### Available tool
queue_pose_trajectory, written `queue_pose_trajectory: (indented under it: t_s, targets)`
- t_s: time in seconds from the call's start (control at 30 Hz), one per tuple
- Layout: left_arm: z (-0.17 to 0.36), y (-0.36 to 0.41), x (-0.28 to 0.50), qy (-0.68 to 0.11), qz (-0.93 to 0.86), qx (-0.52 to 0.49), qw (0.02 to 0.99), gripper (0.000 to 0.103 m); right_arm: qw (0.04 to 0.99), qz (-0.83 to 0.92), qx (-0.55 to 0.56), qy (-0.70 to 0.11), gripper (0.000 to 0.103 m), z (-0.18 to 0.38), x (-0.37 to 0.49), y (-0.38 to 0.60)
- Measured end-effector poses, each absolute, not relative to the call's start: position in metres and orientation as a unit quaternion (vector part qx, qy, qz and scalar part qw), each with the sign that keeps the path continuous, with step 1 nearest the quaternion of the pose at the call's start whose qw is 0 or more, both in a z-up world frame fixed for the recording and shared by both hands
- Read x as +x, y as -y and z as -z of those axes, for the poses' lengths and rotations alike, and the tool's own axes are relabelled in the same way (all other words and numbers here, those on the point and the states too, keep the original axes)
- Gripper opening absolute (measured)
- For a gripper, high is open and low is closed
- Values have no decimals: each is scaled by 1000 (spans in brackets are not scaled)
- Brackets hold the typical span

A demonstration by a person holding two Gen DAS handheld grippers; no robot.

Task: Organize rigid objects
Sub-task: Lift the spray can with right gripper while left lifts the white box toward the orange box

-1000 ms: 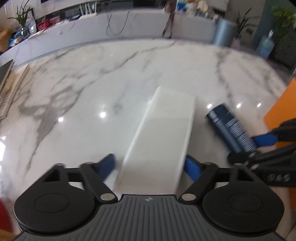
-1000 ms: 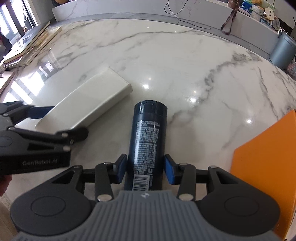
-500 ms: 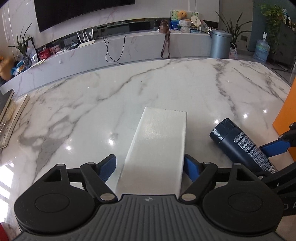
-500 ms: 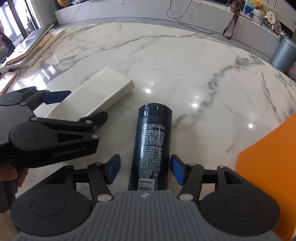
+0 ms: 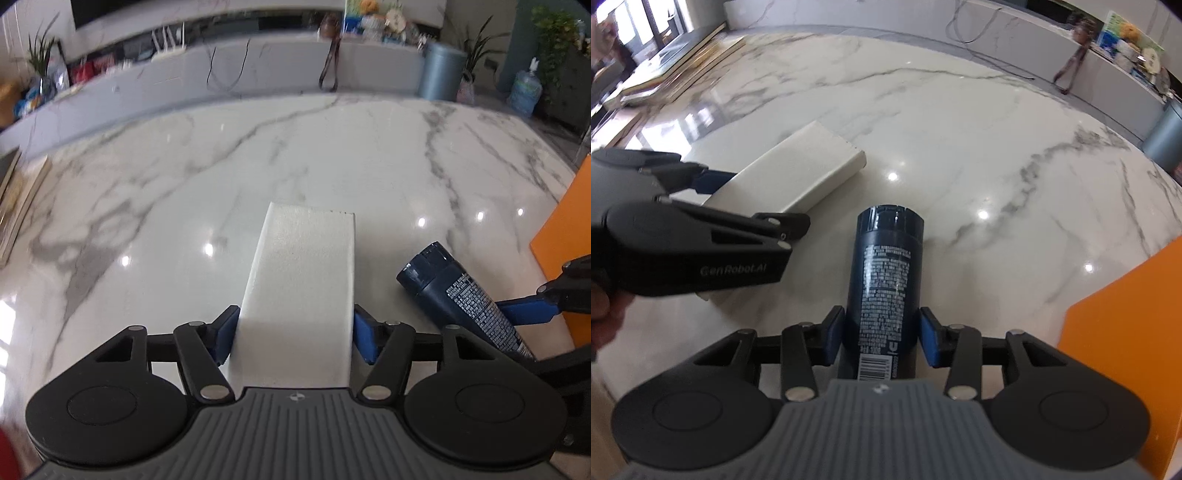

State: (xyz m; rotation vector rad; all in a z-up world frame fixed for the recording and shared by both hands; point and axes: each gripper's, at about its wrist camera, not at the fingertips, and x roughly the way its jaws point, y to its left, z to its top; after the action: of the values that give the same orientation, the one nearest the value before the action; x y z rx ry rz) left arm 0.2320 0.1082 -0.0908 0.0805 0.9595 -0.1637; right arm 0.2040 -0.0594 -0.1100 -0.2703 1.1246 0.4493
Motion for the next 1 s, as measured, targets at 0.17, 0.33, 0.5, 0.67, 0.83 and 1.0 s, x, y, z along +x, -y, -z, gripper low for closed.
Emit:
queue_pose_trajectory:
  t_s: [0.17,0.33,0.5,0.67,0.83,1.0]
  targets:
    - [85,-104,217,-515,84,44,852,72,799,-230,-143,-536,43,109,192,64]
    - [84,-102,207,-519,90,43,849,74,801,-220,-127,-542,45,108,191,66]
    - [85,-104,210,-498,90,33,862,82,812,-206,-104,-536,56,110,193,69]
    - [87,-97,212,-490,92,54,865,72,817,-213,-128,-520,48,111,190,65]
    - [85,-96,211,-498,97,57,860,70,814,-223,-133,-519,42,110,191,64]
    - [83,-96,209,-504,97,60,856,70,815,-224,-129,-518,42,107,188,65]
